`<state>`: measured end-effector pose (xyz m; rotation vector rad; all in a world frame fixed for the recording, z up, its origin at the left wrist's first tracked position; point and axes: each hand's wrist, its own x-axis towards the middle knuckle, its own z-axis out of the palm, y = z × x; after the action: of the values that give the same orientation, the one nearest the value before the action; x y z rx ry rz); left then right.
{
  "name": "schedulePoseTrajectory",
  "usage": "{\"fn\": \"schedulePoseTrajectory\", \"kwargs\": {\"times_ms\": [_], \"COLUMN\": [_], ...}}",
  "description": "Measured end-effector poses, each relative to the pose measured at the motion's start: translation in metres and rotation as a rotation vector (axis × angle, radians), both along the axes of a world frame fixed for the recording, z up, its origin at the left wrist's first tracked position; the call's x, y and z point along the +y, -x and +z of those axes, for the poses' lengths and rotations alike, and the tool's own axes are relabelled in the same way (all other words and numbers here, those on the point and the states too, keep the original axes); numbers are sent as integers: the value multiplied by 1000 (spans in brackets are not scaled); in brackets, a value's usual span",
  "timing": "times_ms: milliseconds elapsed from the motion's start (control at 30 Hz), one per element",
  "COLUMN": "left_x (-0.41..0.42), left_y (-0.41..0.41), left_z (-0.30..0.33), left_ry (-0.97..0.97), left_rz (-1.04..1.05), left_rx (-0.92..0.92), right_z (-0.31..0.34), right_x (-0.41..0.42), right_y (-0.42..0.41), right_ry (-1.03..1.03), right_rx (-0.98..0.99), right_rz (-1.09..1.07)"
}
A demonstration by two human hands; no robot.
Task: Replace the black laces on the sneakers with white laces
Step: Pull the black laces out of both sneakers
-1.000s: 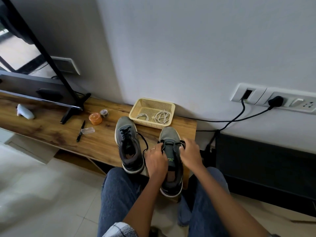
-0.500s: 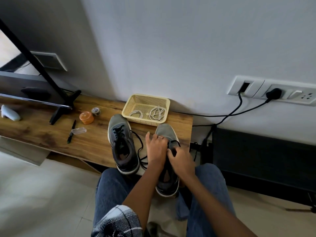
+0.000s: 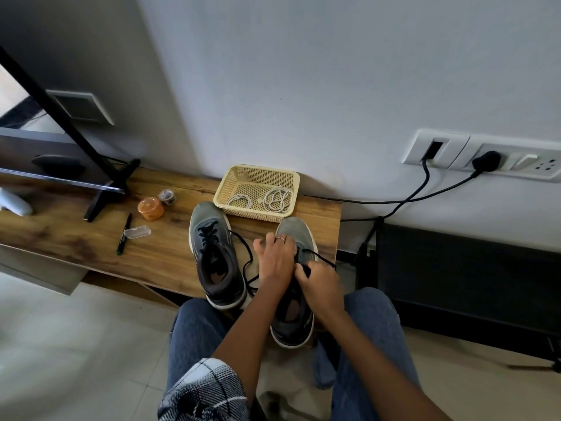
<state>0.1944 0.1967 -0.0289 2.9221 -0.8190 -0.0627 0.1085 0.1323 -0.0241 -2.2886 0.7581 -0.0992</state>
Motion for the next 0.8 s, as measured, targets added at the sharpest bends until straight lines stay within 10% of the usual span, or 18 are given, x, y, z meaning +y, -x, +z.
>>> {"fn": "schedulePoseTrajectory", "kwargs": {"times_ms": [667,800], "left_x": [13,12], "left_y": [2,5], "left_z": [1,10], "left_ry": [696,584], "left_rz": [278,315], "left_rx": [215,251], "right_z": [4,6], "right_x": [-6,-7], "right_y": [-2,-3], "right_ry": [-81,-26], "right_rx": [20,28], "right_rz": [-221,-178]}}
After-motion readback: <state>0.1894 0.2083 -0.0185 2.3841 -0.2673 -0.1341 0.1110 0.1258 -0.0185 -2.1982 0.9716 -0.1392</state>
